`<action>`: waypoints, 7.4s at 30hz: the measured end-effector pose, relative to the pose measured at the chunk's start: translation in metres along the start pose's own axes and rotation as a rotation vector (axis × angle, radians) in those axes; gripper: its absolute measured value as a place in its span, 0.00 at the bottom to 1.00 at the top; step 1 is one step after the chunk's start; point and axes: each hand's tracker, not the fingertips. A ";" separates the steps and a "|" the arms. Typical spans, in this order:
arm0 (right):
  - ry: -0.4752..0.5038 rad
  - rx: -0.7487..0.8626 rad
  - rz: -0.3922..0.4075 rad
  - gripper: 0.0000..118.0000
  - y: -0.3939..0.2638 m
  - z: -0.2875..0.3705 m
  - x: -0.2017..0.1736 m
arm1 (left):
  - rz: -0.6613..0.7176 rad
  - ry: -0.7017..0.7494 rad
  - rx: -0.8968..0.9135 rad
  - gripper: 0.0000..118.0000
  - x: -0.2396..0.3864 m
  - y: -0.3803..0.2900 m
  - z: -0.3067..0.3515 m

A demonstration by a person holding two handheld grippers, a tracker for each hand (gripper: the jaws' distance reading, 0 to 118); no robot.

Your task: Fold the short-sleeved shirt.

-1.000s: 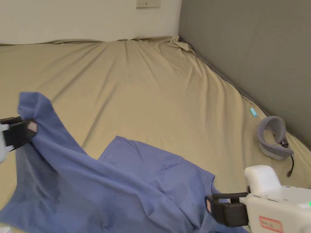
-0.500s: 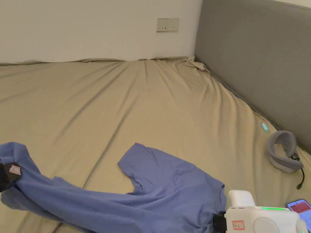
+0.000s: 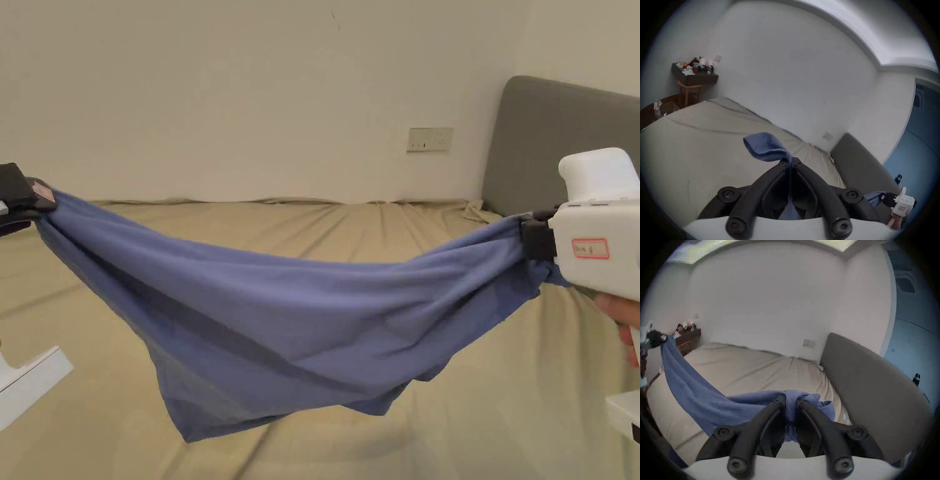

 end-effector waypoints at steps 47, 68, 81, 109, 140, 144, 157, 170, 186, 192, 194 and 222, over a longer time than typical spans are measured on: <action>0.232 -0.244 -0.186 0.11 -0.045 -0.127 -0.039 | -0.006 0.029 -0.411 0.00 -0.089 -0.055 -0.091; 0.188 -0.736 -0.198 0.11 -0.327 -0.005 -0.062 | 0.117 0.253 -0.717 0.00 -0.232 -0.254 0.055; 0.156 -0.831 -0.138 0.55 -0.371 -0.031 -0.080 | 0.015 0.292 -0.625 1.00 -0.207 -0.297 0.052; 0.389 -0.324 -0.368 0.02 -0.236 0.041 -0.092 | -0.316 0.557 -0.564 0.77 -0.176 -0.319 0.042; 0.314 -0.754 0.170 0.31 -0.288 -0.247 -0.127 | 0.041 0.280 -0.504 0.03 -0.166 -0.272 0.060; 0.365 -0.735 0.158 0.05 -0.288 -0.219 -0.136 | 0.036 0.244 -0.519 0.03 -0.162 -0.272 0.058; 0.454 -0.184 -0.230 0.05 -0.150 -0.053 -0.038 | 0.109 0.126 -0.303 0.03 -0.131 -0.217 0.054; 0.135 0.205 -0.034 0.05 0.058 0.038 0.000 | 0.105 -0.063 0.041 0.03 0.004 -0.014 0.000; 0.094 0.193 0.109 0.05 0.234 -0.072 -0.006 | -0.087 0.087 0.144 0.03 0.071 0.116 -0.056; 0.085 0.158 0.081 0.05 0.246 -0.095 -0.012 | -0.100 0.088 0.155 0.03 0.073 0.122 -0.073; 0.092 0.150 0.058 0.05 0.246 -0.100 -0.013 | -0.125 0.114 0.148 0.03 0.074 0.119 -0.080; 0.109 -0.302 0.110 0.05 0.015 -0.285 -0.092 | -0.144 0.310 -0.379 0.03 -0.051 -0.103 -0.249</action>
